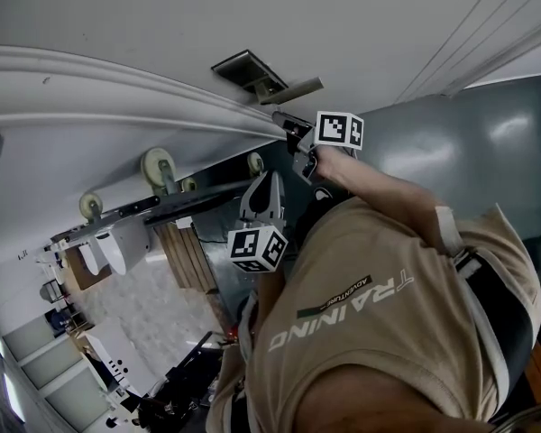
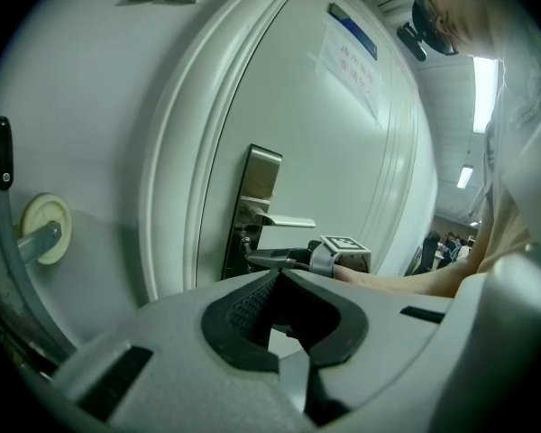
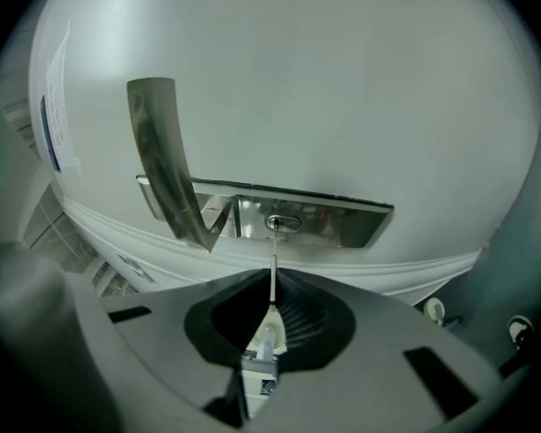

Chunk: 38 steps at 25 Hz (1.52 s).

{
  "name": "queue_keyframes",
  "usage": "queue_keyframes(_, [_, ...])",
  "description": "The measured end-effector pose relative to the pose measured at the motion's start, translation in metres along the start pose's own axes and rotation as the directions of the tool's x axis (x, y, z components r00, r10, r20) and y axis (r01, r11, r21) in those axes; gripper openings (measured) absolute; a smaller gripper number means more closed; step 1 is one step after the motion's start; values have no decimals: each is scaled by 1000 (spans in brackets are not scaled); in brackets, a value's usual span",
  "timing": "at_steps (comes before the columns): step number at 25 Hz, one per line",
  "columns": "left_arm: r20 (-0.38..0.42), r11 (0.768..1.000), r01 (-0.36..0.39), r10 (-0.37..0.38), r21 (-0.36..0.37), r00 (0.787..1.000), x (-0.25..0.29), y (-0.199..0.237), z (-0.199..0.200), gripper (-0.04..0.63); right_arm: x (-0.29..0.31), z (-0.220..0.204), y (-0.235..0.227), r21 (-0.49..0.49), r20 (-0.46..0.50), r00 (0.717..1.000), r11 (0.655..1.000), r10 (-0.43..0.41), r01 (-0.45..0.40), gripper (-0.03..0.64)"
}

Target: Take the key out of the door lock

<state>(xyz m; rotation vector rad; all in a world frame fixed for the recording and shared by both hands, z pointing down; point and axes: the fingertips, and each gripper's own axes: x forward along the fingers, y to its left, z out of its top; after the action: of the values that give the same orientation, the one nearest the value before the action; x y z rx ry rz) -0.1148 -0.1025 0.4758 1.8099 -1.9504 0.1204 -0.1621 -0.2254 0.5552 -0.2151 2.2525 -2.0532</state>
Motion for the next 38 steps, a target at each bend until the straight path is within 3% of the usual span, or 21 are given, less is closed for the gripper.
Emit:
queue_keyframes(8, [-9,1000,3,-3,19,1000,-1,0,0,6,-14,-7,2,-37,-17,999,998,51,-52,26])
queue_keyframes(17, [-14,999,39,-39,15,999,-16,3,-6,6,-42,-15,-10,-83,-36,999,996,-33,30,26])
queue_keyframes(22, [15,996,83,-83,21,996,-35,7,3,6,-64,-18,3,-184,-5,997,980,-76,73,26])
queue_keyframes(29, [43,993,112,-113,28,993,-65,30,9,6,-91,-41,26,-351,21,992,928,-127,126,26])
queue_keyframes(31, [44,991,122,-125,47,991,-70,35,8,6,-97,-47,34,-414,26,990,901,-135,134,26])
queue_keyframes(33, [38,990,130,-132,57,990,-72,40,5,6,-102,-53,41,-509,25,987,848,-159,150,26])
queue_keyframes(35, [40,988,152,-154,36,987,-77,43,5,6,-107,-60,52,-631,25,980,757,-197,169,26])
queue_keyframes(38, [71,978,208,-206,-25,976,-85,49,10,6,-106,-69,76,-799,62,971,572,-229,186,26])
